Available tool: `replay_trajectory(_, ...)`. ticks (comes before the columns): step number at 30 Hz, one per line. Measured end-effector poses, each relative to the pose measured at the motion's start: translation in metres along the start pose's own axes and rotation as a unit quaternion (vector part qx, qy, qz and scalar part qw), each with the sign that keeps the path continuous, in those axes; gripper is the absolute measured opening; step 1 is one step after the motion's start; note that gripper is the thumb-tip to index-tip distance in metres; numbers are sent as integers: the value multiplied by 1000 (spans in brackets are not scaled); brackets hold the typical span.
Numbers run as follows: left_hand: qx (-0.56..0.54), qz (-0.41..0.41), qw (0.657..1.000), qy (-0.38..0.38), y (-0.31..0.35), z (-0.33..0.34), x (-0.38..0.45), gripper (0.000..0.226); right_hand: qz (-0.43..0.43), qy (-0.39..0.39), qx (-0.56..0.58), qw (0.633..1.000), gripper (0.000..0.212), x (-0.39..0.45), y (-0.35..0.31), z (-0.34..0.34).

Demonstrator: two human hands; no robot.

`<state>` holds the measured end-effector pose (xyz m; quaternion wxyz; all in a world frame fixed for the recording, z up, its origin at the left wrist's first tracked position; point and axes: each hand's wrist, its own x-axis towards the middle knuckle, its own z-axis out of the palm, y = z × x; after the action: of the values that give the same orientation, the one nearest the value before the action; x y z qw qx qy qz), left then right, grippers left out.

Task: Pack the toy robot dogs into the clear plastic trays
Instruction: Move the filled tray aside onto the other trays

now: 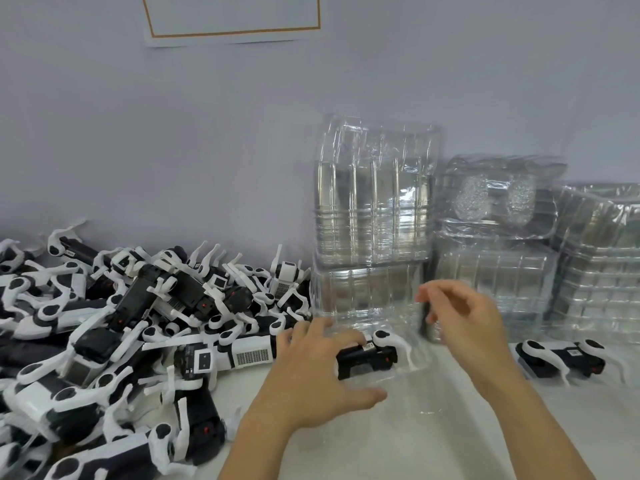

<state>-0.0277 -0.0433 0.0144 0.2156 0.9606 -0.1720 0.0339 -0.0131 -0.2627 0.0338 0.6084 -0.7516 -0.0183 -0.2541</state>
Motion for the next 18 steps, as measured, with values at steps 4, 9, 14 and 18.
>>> replay_trajectory(4, -187, 50, 980, 44, -2, -26, -2, 62, -19, 102, 80, 991, 36, 4, -11, -9)
replay_trajectory(9, -492, 32, 858, 141, -5, -43, -8, 42, -134, 88, -15, 987, 31, -8, -24, 18)
replay_trajectory(14, -710, -88, 679, 164, -8, -38, -12, 54, -251, -20, -51, 966, 19, -30, -34, 66)
replay_trajectory(18, -785, -108, 588, 164, -13, -31, -11, 67, -280, -92, -55, 954, 20, -41, -35, 83)
